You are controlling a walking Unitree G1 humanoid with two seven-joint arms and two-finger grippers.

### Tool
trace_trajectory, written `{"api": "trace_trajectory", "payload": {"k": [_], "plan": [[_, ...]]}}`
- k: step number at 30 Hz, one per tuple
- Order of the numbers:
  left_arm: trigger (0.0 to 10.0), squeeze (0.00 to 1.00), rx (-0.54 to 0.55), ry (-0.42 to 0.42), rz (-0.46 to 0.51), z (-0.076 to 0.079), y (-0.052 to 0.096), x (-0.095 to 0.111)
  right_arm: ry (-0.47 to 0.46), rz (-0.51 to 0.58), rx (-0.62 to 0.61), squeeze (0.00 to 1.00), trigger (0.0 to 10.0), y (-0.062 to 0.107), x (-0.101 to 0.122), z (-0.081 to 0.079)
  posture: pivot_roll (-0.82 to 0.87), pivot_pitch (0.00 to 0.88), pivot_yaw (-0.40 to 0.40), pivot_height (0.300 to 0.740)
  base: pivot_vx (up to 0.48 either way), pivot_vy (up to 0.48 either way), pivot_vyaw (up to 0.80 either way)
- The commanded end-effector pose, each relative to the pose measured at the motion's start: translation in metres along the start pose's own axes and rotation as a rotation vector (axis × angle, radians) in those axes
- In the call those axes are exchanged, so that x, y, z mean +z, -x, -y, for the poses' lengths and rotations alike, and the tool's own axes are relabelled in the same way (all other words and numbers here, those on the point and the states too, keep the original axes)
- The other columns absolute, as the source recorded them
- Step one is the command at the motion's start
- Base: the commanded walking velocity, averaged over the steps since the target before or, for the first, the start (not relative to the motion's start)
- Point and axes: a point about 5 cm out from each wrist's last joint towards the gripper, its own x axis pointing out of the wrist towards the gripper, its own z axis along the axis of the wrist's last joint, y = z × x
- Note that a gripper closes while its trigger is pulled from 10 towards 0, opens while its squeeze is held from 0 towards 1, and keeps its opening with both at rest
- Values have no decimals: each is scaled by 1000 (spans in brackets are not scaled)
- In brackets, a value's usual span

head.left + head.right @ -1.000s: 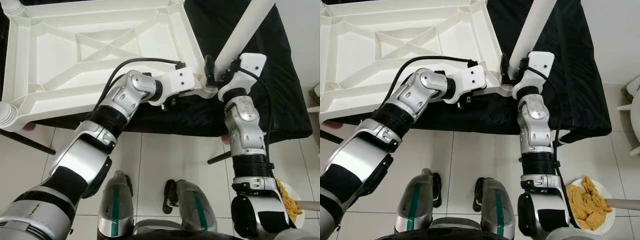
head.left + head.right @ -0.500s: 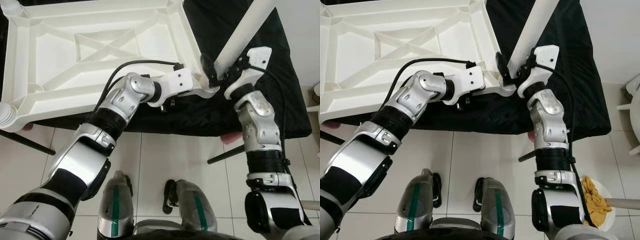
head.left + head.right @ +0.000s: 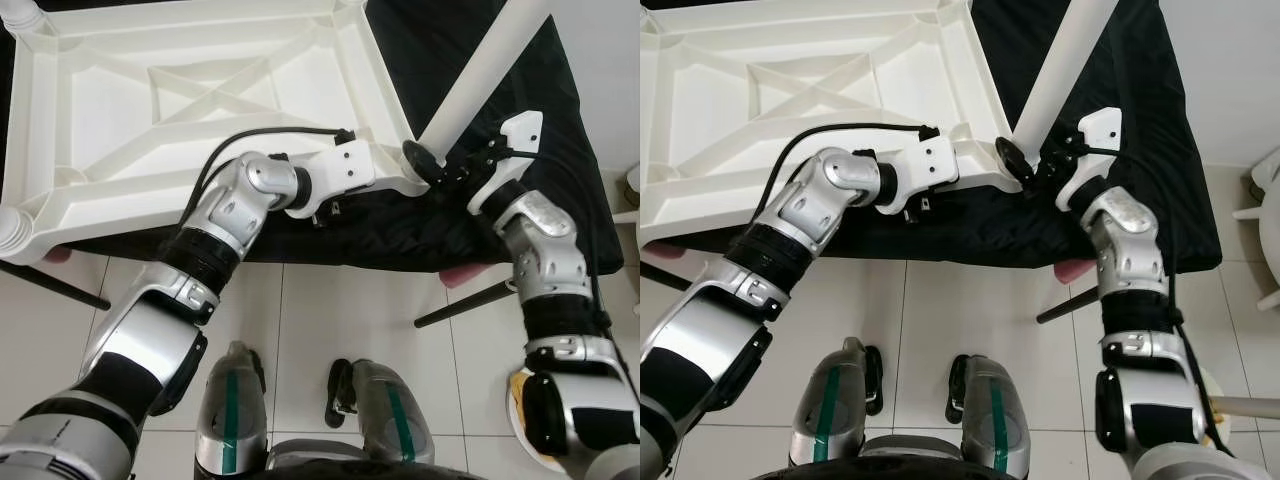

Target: Building children table

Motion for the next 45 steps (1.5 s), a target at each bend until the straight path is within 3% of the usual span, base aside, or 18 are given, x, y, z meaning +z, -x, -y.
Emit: {"api": "trace_trajectory", "payload": {"k": [1, 18, 30, 31, 32, 33, 34, 45], "plan": [[10000, 0, -8, 36, -24, 5, -1, -8, -2, -4, 10, 0, 10000, 1, -2, 2, 25, 58, -64, 740, 0, 0, 0], [10000, 0, 13, 40, -26, 4, 3, -6, 22, -15, 76, 0, 10000, -1, -1, 10, 34, 51, -68, 740, 0, 0, 0], [10000, 0, 13, 35, -21, 6, 1, -3, -17, -8, 114, 0, 9804, -10, -11, -4, 38, 40, -67, 740, 0, 0, 0], [10000, 0, 13, 35, -20, 6, 2, -2, -27, -1, 117, 0, 4431, -12, -12, -6, 40, 40, -66, 740, 0, 0, 0], [10000, 0, 13, 35, -20, 6, 2, -2, -27, -1, 117, 0, 4431, -12, -12, -6, 40, 40, -66, 740, 0, 0, 0], [10000, 0, 12, 36, -19, 6, 2, -2, -35, 6, 117, 0, 1804, -13, -13, -8, 42, 41, -66, 740, 0, 0, 0], [10000, 0, 12, 37, -19, 7, 2, -2, -39, 9, 117, 0, 0, -14, -13, -9, 42, 42, -66, 740, 0, 0, 0], [10000, 0, 13, 53, -9, 10, 1, 0, -50, 30, 102, 0, 0, -13, -13, -8, 39, 50, -69, 740, 0, 0, 0]]}}
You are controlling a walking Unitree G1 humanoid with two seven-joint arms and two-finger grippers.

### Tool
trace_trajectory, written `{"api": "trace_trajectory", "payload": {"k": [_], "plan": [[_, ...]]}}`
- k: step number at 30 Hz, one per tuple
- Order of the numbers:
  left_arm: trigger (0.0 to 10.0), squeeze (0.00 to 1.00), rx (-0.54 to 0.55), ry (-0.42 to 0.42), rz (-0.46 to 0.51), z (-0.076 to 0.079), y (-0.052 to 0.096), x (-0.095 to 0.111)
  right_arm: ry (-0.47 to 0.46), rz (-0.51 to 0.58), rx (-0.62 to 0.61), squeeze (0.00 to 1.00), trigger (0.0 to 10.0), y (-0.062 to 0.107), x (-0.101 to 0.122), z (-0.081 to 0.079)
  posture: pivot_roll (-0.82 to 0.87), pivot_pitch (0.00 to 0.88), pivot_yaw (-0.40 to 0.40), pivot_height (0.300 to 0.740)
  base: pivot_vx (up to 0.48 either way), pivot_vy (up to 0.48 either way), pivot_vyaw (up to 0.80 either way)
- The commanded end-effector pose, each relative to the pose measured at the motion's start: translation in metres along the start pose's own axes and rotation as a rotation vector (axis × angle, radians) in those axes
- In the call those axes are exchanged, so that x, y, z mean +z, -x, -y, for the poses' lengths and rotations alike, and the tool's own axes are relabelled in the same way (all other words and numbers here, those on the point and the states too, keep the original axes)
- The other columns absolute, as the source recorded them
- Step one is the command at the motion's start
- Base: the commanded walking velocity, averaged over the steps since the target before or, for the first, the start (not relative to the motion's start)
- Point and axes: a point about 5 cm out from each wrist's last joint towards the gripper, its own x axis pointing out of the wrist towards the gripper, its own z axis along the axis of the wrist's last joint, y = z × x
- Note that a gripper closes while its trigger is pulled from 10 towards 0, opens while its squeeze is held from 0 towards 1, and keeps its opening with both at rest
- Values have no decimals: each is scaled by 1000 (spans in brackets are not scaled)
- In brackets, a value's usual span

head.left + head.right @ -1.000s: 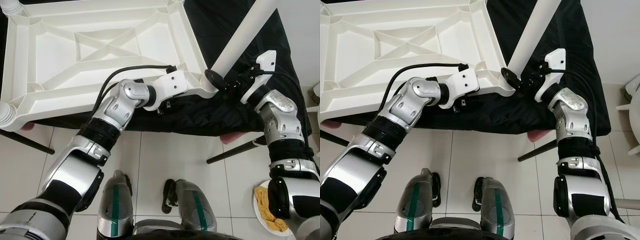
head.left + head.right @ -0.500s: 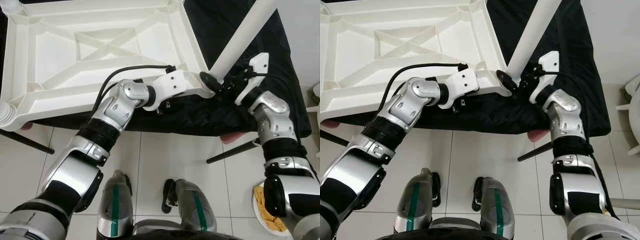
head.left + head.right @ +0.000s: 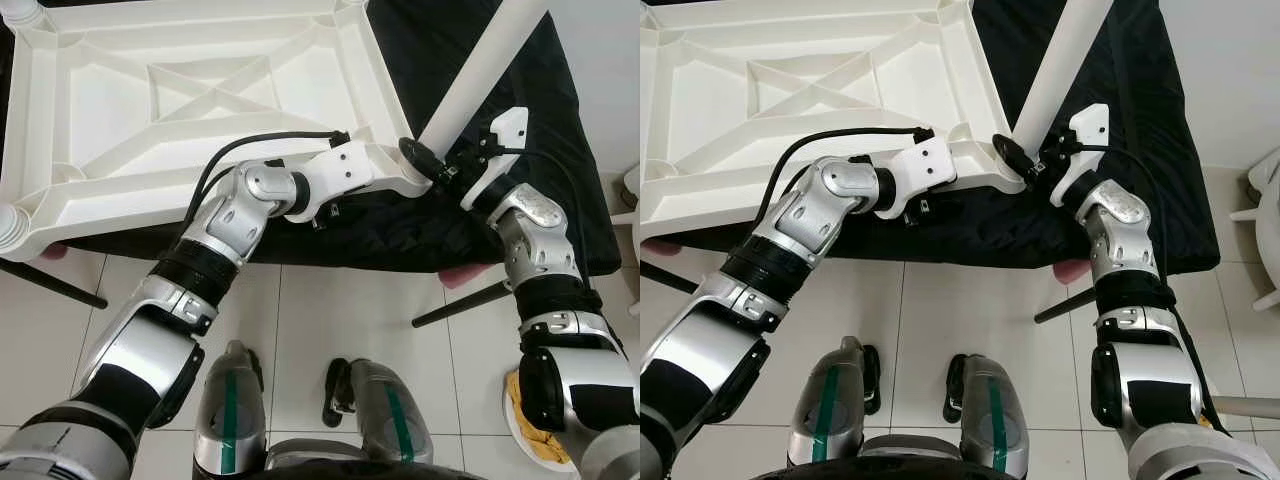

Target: Building children table

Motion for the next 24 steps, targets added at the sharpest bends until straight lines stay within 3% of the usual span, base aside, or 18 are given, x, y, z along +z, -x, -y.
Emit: {"api": "trace_trajectory", "payload": {"k": [1, 2, 3, 11, 24], "plan": [[10000, 0, -25, 13, 1, 6, -2, -1, -33, 3, -3, 0, 0, 1, -4, -2, 39, 50, -69, 740, 0, 0, 0], [10000, 0, -23, 16, 3, 6, -3, 0, -40, 10, -13, 0, 3255, 1, -4, -4, 39, 53, -70, 740, 0, 0, 0], [10000, 0, -22, 20, 5, 7, -3, 0, -46, 16, -22, 0, 10000, 0, -3, -5, 39, 54, -70, 740, 0, 0, 0], [10000, 0, -24, 37, 23, 12, -7, 5, -91, 74, -103, 0, 10000, -5, -8, -28, 39, 60, -70, 740, 0, 0, 0], [10000, 0, -1, 44, 31, 8, -8, 10, -158, 88, -382, 0, 10000, -24, -15, -57, 37, 66, -81, 740, 0, 0, 0]]}}
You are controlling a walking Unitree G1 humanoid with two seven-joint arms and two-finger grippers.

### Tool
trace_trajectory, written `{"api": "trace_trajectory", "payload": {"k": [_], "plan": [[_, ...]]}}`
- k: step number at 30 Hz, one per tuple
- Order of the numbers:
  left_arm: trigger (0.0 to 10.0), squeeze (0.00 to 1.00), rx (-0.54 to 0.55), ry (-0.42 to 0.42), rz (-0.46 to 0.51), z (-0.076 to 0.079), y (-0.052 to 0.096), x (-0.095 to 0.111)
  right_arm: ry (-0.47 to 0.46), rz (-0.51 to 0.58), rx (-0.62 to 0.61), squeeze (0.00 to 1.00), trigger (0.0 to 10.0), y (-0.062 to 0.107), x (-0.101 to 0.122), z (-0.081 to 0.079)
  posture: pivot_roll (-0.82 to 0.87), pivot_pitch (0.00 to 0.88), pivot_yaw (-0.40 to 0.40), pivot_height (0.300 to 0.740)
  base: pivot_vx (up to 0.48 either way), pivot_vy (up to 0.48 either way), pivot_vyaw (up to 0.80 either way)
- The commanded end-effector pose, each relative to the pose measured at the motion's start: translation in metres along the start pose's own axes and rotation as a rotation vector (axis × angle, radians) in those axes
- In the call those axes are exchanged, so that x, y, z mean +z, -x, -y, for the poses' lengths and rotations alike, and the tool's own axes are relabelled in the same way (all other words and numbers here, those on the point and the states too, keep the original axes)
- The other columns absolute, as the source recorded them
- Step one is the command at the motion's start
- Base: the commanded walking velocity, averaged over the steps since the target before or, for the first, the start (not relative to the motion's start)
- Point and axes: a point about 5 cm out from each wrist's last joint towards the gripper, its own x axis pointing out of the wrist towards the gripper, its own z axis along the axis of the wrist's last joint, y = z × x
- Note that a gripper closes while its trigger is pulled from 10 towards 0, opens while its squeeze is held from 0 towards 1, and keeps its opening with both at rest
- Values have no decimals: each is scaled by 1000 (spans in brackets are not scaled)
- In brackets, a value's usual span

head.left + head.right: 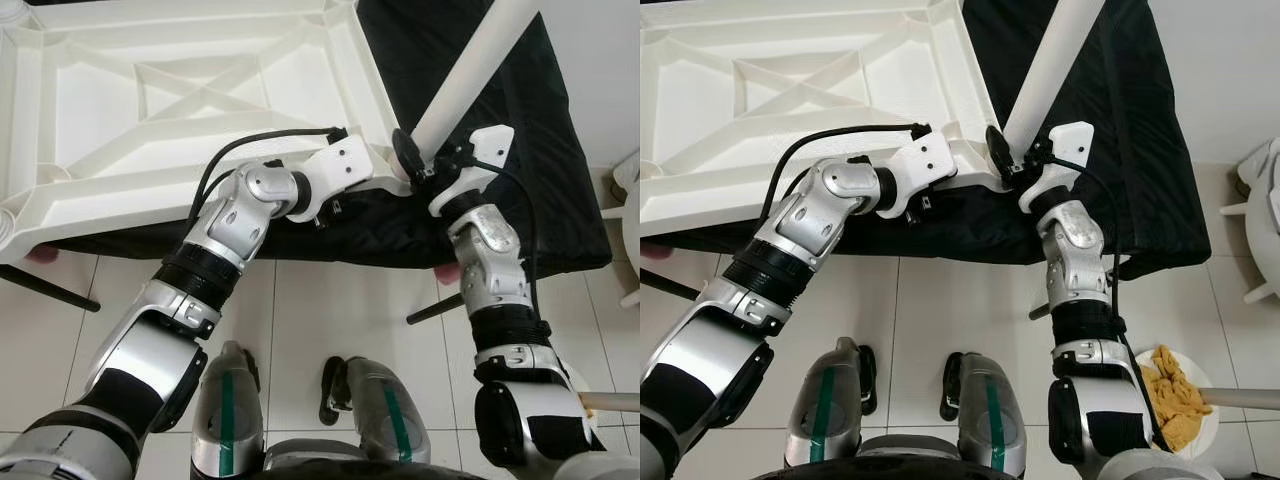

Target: Building children table

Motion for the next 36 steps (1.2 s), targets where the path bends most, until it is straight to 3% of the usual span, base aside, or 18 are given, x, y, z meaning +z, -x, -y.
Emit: {"api": "trace_trajectory", "payload": {"k": [1, 7, 15, 16, 24, 25, 36], "plan": [[10000, 0, -51, 3, 23, 8, -8, 7, -46, -49, -30, 0, 10000, -1, -10, -13, 37, 66, -81, 740, 0, 0, 0], [10000, 0, -43, 4, 15, 5, -7, 5, -21, -76, -189, 0, 10000, -1, -18, -22, 25, 65, -70, 740, 0, 0, 0], [10000, 0, -35, 0, 12, 1, -6, 6, -8, -100, -198, 0, 10000, -3, -23, -30, 30, 59, -73, 740, 0, 0, 0], [10000, 0, -31, -1, 12, 0, -6, 6, -17, -98, -200, 1000, 10000, -3, -22, -30, 33, 58, -76, 740, 0, 0, 0], [10000, 0, -20, -3, 9, -2, -4, 5, -14, -68, -187, 1000, 10000, 0, -16, -23, 35, 51, -82, 740, 0, 0, 0], [10000, 0, -20, -3, 10, -2, -5, 5, -17, -72, -166, 0, 10000, 0, -16, -21, 35, 48, -82, 740, 0, 0, 0], [10000, 0, -22, -11, 17, -3, -6, 8, 1, -63, -26, 0, 10000, -3, -9, 1, 35, 33, -81, 740, 0, 0, 0]]}}
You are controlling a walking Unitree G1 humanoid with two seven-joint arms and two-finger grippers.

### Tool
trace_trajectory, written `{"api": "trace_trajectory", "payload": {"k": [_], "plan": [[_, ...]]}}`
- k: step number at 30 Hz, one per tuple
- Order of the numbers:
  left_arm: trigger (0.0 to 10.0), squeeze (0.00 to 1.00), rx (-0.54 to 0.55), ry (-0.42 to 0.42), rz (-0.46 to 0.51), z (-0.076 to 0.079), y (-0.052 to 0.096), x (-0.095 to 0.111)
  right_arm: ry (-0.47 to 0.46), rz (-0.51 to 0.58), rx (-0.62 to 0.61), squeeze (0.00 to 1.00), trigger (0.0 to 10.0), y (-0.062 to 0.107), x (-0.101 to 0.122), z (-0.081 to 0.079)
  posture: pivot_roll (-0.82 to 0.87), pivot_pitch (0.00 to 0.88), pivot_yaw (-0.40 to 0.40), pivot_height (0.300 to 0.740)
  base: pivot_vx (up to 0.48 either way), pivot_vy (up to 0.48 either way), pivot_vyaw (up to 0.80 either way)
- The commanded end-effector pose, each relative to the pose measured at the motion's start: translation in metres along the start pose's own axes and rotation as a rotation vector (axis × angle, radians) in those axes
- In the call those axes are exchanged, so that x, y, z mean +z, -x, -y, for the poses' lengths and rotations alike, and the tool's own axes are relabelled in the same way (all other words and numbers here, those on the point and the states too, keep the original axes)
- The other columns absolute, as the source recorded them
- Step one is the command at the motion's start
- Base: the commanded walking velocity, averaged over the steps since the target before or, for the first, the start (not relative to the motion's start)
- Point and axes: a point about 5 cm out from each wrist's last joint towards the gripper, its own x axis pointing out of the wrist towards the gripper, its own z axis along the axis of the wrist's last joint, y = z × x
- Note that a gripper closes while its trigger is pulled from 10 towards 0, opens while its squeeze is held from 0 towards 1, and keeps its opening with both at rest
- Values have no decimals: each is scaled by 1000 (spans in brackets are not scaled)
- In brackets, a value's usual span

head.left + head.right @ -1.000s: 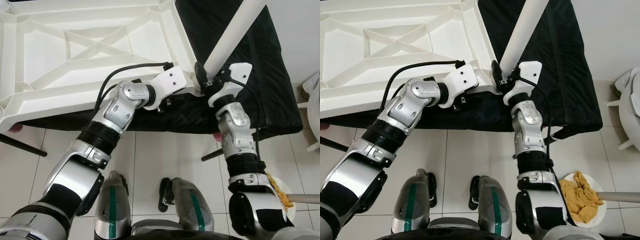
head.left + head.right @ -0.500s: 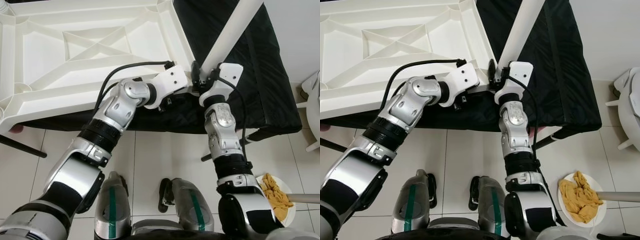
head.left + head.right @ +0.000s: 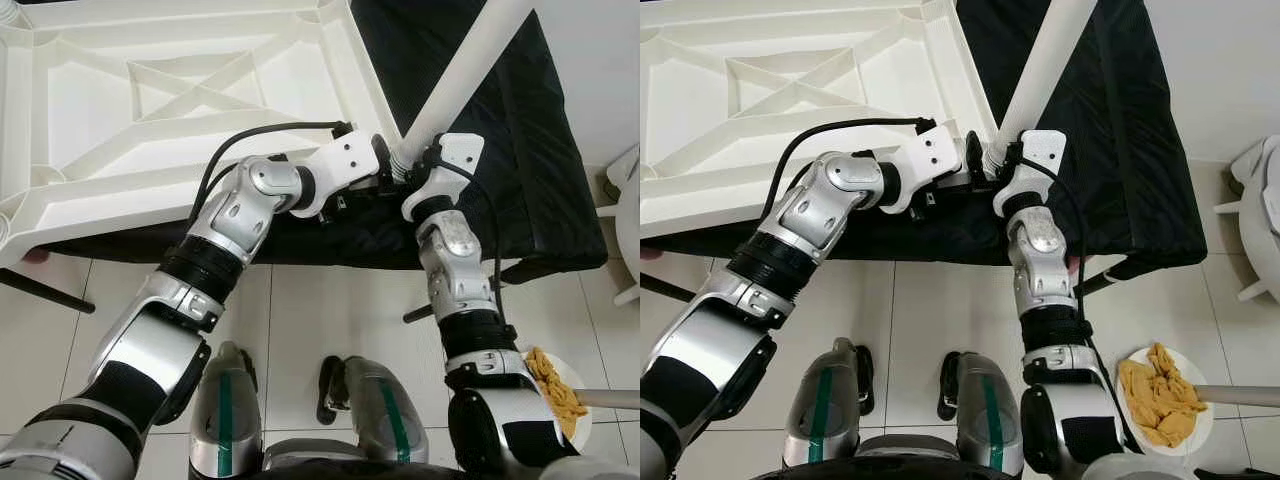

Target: Building children table

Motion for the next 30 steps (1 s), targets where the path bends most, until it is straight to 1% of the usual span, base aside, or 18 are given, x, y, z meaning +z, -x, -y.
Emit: {"api": "trace_trajectory", "payload": {"k": [1, 2, 7, 10, 11, 12, 15, 16, 18, 21, 23, 24, 25, 26, 27, 28, 29, 30], "plan": [[10000, 0, -15, -10, 7, 2, -3, 3, -14, -2, 28, 0, 10000, 1, -2, 3, 35, 33, -81, 740, 0, 0, 0], [10000, 0, -15, -13, 8, 1, -4, 3, -3, -6, 58, 0, 10000, 1, -2, 7, 35, 30, -80, 740, 0, 0, 0], [10000, 0, -17, -15, 9, 1, -4, 3, 7, -19, 119, 0, 10000, 1, -2, 14, 37, 25, -78, 740, 0, 0, 0], [10000, 0, -17, -17, 10, 1, -4, 4, 7, -21, 136, 0, 10000, 1, -1, 16, 37, 25, -77, 740, 0, 0, 0], [10000, 0, -17, -17, 11, 1, -4, 4, 14, -18, 155, 0, 10000, 2, 0, 18, 37, 24, -76, 740, 0, 0, 0], [10000, 0, -19, -19, 12, 1, -4, 5, 28, -10, 203, 0, 10000, 4, 3, 23, 38, 25, -76, 740, 0, 0, 0], [10000, 0, -19, -20, 12, 1, -4, 5, 35, -5, 214, 0, 10000, 5, 5, 26, 38, 25, -76, 740, 0, 0, 0], [10000, 0, -19, -20, 13, 0, -4, 5, 43, 0, 215, 0, 10000, 5, 7, 34, 36, 27, -73, 740, 0, 0, 0], [10000, 0, -19, -21, 13, 0, -4, 5, 50, 6, 202, 0, 10000, 5, 10, 41, 36, 27, -70, 740, 0, 0, 0], [10000, 0, -23, -26, 21, 0, -4, 6, 59, 15, 193, 0, 10000, 4, 14, 49, 35, 27, -69, 740, 0, 0, 0], [10000, 0, -25, -29, 24, 0, -4, 7, 65, 16, 196, 0, 10000, 4, 15, 50, 35, 27, -67, 740, 0, 0, 0], [10000, 0, -26, -30, 25, 0, -4, 7, 69, 17, 198, 0, 9255, 4, 17, 53, 35, 27, -67, 740, 0, 0, 0], [10000, 0, -26, -30, 25, 0, -4, 7, 69, 17, 198, 0, 9255, 4, 17, 53, 35, 27, -67, 740, 0, 0, 0], [10000, 0, -25, -31, 24, -1, -4, 7, 73, 17, 207, 0, 4118, 3, 19, 56, 34, 27, -66, 740, 0, 0, 0], [10000, 0, -25, -31, 24, -1, -4, 7, 73, 17, 207, 0, 4118, 3, 19, 56, 34, 27, -66, 740, 0, 0, 0], [10000, 0, -24, -31, 23, -1, -4, 7, 72, 16, 211, 0, 2549, 3, 19, 57, 35, 27, -66, 740, 0, 0, 0], [10000, 0, -24, -31, 23, -1, -4, 7, 71, 12, 225, 0, 0, 3, 18, 57, 36, 28, -68, 740, 0, 0, 0], [10000, 0, -23, -32, 23, -1, -4, 7, 71, 9, 234, 0, 0, 3, 18, 56, 36, 28, -68, 740, 0, 0, 0]]}}
